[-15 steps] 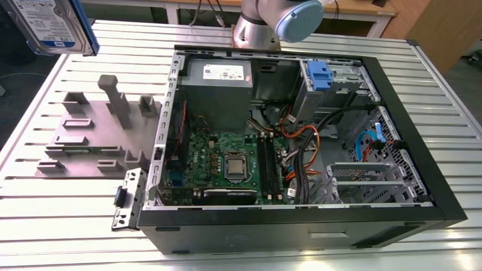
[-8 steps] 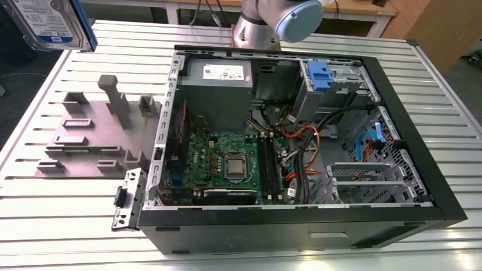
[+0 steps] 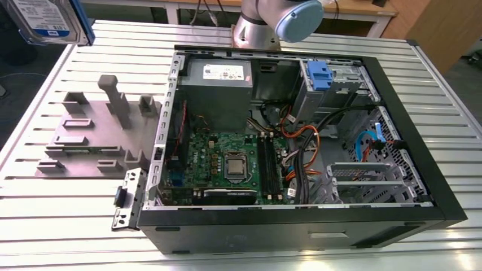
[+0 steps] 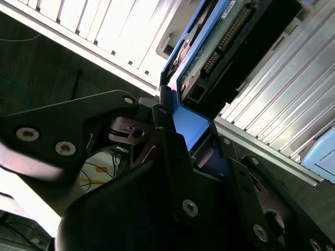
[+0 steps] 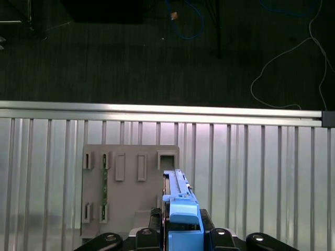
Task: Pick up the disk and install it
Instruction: 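Pick up the disk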
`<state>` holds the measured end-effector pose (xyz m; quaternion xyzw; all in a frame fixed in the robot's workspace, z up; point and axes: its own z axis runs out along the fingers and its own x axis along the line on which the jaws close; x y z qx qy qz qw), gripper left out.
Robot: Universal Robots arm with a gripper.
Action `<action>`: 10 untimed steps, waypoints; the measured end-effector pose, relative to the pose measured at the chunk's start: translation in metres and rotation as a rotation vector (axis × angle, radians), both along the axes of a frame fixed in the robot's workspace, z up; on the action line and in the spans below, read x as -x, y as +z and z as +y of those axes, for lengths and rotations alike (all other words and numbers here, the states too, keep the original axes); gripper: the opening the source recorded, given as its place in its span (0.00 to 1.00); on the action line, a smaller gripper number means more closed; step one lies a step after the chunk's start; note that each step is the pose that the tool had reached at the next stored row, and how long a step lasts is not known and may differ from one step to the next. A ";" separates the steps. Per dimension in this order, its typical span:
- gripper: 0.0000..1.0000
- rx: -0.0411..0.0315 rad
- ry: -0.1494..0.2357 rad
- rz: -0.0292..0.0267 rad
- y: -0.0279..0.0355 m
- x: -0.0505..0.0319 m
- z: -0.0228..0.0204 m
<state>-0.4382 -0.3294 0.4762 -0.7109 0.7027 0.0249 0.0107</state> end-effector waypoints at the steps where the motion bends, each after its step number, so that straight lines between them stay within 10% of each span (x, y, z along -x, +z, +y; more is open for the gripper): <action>1: 0.37 0.0000 0.000 0.0001 0.0016 0.0000 0.0000; 10: 0.37 0.0001 0.000 0.0002 0.0139 0.0000 0.0000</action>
